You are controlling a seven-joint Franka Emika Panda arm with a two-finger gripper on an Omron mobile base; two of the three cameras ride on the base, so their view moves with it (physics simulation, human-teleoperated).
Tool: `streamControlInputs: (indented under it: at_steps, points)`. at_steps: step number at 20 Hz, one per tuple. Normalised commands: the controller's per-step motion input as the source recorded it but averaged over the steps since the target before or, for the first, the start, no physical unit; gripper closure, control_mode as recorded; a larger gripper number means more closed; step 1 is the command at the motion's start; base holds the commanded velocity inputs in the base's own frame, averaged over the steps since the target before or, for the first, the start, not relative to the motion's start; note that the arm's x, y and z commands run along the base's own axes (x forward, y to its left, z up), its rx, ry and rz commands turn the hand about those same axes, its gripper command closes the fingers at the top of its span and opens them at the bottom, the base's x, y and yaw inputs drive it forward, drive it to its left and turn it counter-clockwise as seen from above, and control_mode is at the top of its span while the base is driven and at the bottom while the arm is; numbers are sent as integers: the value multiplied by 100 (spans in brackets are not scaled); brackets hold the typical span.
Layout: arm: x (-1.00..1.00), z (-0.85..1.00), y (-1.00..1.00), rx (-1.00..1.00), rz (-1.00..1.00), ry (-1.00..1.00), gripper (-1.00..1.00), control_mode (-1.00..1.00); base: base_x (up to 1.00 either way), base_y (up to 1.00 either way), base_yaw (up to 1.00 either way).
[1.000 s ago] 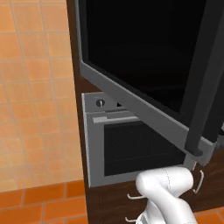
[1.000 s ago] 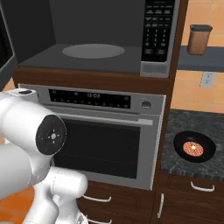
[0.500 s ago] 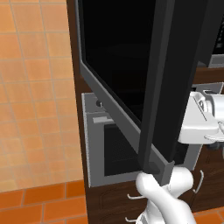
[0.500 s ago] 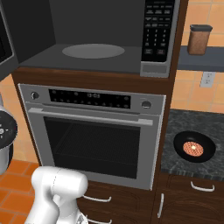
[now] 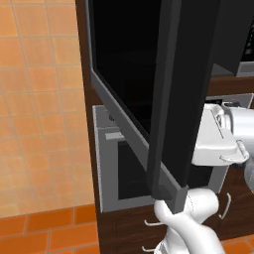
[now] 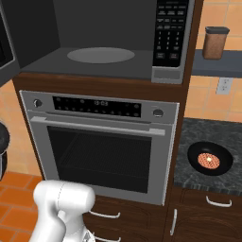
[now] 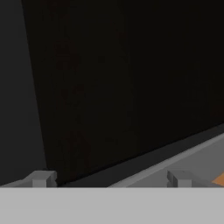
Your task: Open the microwave, place the bowl with waffle inside the microwave, then close the microwave door and turn it on.
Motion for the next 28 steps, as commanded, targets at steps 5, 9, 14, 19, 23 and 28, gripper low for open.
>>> streamControlInputs:
  at_steps: [5,9,14,19,23,28]
  points:
    - [7,0,54,-6,0,0,-100,-100,0,0,0]
    - [-7,34,-23,-2,-7,0,-100,-100,0,0,0]
    - [-19,27,-97,-2,-29,0,-100,-100,0,0,0]
    - [-25,11,-100,0,-38,10,-100,-100,0,0,0]
    - [-20,0,-100,0,-43,24,-100,-100,0,0,0]
    - [-1,0,-100,-3,-34,37,-100,-100,0,0,0]
